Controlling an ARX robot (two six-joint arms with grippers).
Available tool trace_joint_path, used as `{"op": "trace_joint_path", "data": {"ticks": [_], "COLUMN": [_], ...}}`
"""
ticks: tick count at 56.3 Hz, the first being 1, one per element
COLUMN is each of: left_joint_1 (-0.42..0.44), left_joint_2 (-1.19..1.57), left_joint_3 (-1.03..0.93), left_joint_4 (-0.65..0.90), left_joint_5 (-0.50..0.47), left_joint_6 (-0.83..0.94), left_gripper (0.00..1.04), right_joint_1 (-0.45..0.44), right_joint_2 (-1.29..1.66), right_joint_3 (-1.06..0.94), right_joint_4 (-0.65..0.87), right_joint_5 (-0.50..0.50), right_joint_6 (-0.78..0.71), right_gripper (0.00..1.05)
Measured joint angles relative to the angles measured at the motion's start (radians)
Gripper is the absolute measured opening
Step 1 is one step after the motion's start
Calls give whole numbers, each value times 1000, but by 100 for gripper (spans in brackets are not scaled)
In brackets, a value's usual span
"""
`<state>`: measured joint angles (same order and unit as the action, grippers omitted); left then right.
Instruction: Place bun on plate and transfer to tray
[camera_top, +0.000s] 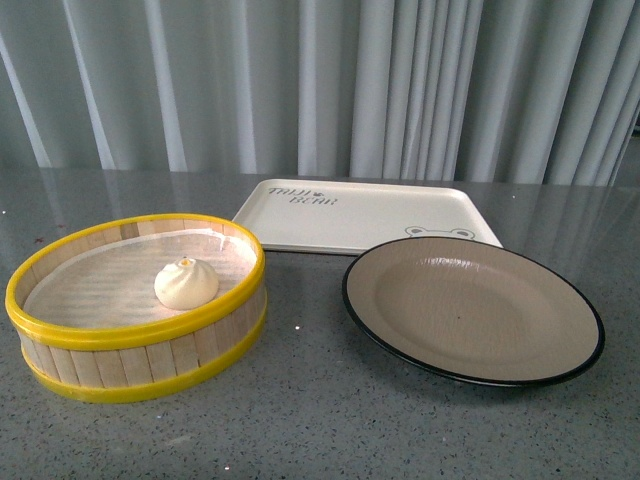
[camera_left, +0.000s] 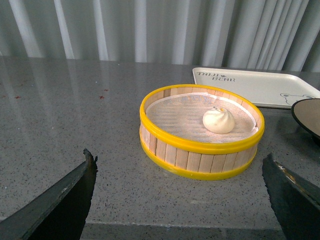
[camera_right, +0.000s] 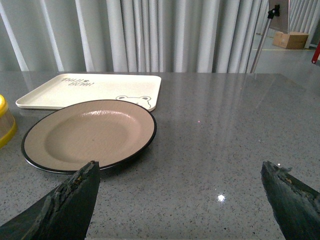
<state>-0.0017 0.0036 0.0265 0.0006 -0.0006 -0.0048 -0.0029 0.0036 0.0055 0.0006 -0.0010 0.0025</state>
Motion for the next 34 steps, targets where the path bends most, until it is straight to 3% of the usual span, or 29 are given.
{"op": "trace_joint_path", "data": {"ticks": [34], "left_joint_1": [0], "left_joint_2": [0], "left_joint_3": [0], "left_joint_4": [0], "left_joint_5": [0], "left_joint_6": [0], "left_gripper": [98], "right_joint_1": [0], "right_joint_2": [0], "right_joint_3": [0], "right_joint_4": [0], "right_joint_5": [0], "right_joint_6": [0], "right_gripper": [96]}}
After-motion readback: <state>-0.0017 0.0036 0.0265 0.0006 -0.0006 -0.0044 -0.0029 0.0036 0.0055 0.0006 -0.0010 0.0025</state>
